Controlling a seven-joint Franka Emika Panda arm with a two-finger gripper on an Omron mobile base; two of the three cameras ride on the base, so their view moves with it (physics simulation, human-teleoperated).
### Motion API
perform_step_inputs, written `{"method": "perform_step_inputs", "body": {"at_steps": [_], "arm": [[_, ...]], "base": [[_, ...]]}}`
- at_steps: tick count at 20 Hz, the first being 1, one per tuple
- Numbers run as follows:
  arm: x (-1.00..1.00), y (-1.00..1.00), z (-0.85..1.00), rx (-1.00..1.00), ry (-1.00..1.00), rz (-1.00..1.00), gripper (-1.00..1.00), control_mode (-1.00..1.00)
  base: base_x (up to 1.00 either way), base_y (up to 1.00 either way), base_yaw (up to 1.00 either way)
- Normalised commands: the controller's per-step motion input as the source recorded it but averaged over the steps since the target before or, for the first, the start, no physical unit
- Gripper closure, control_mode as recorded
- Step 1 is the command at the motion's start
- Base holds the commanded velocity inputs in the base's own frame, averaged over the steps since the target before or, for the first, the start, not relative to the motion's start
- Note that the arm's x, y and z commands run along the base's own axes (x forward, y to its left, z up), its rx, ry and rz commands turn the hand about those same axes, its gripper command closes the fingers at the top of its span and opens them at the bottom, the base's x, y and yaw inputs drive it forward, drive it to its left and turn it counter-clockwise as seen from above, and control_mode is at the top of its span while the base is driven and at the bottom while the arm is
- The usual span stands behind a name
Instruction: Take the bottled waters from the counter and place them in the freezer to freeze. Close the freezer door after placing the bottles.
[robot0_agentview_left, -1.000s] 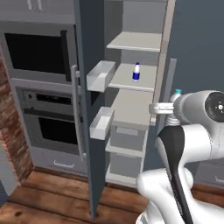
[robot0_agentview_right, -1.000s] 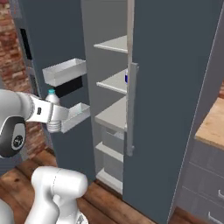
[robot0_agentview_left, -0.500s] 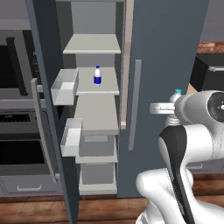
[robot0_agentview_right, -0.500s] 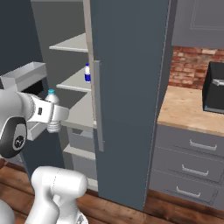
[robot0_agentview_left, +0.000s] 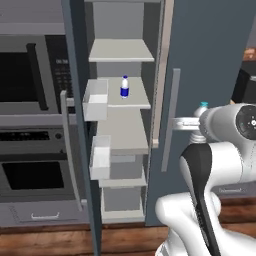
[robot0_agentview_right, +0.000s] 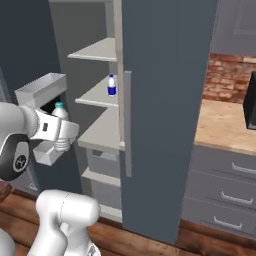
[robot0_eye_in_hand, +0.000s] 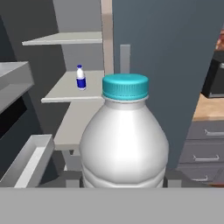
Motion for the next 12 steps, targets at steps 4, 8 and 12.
{"method": "perform_step_inputs", "body": {"at_steps": [4, 8, 12], "arm": [[0.00, 0.00, 0.00, 0.00, 0.00, 0.00, 1.00, 1.00], [0.00, 0.00, 0.00, 0.00, 0.00, 0.00, 1.00, 1.00], [0.00, 0.00, 0.00, 0.00, 0.00, 0.00, 1.00, 1.00]], "base": [[0.53, 0.00, 0.27], [0.67, 0.25, 0.24], [0.32, 0.12, 0.08]]}}
